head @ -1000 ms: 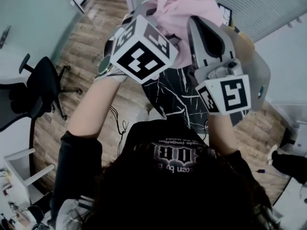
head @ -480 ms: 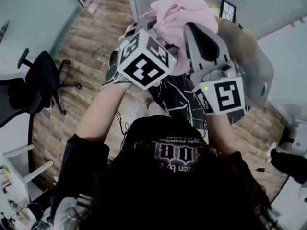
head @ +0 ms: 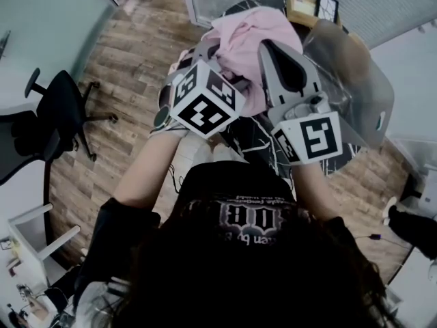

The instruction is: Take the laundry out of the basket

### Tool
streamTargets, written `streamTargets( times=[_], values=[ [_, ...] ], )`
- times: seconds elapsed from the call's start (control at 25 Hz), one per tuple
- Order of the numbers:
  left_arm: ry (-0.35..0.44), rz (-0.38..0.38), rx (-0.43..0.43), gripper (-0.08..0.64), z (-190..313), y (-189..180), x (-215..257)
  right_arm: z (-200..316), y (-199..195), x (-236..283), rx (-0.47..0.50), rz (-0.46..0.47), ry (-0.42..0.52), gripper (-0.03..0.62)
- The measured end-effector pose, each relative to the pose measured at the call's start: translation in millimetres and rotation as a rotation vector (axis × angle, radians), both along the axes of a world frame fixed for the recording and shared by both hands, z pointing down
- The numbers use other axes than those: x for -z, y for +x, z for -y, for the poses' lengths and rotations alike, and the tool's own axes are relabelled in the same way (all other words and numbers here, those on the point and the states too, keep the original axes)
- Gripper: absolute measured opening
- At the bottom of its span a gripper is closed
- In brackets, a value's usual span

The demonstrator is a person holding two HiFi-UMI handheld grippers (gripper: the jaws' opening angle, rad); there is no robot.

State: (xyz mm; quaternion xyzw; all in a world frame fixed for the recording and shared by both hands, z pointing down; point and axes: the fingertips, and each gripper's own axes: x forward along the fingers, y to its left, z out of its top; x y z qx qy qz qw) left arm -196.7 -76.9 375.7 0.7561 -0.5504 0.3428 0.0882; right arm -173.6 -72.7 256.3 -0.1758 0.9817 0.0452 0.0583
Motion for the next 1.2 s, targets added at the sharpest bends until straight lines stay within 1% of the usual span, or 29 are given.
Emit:
streamTargets(
  times=[0.16,0.24,0.32,0.48,0.72,0.92,1.2],
  values=[
    [0.007,0.007,0.0,0.337,-2.0,4.4,-12.7,-3.2,2.1,-19.5,0.002,-0.012,0.024,0.029],
    [-0.004,0.01,0.001,0.337,-4.0,5.5,-21.5,-4.6,2.2,-30.7,0.006,-0.022,0.006,0.029],
    [-0.024,-0.005,0.004,0.337,-6.5,7.3,-30.7,-5.1,2.1,-40.1,0.013,-0.031,-0.02,0.028],
    [-0.059,-0.037,0.02,0.337,-13.0,11.6,-46.8,-5.9,1.8,-49.1,0.021,-0.043,-0.032,0.029],
    [-0.082,-0.075,0.089,0.337,-21.6,6.3,-60.3,-6.4,2.6,-64.3,0.023,-0.069,-0.068,0.029],
    [-0.1,-0.088,0.141,0.337,-29.0,-4.1,-70.8,-6.1,-2.2,-70.1,0.035,-0.062,-0.061,0.029],
    [-0.11,-0.113,0.171,0.337,-31.0,-2.2,-80.2,-5.3,-4.4,-82.7,0.032,-0.094,-0.073,0.029]
  ],
)
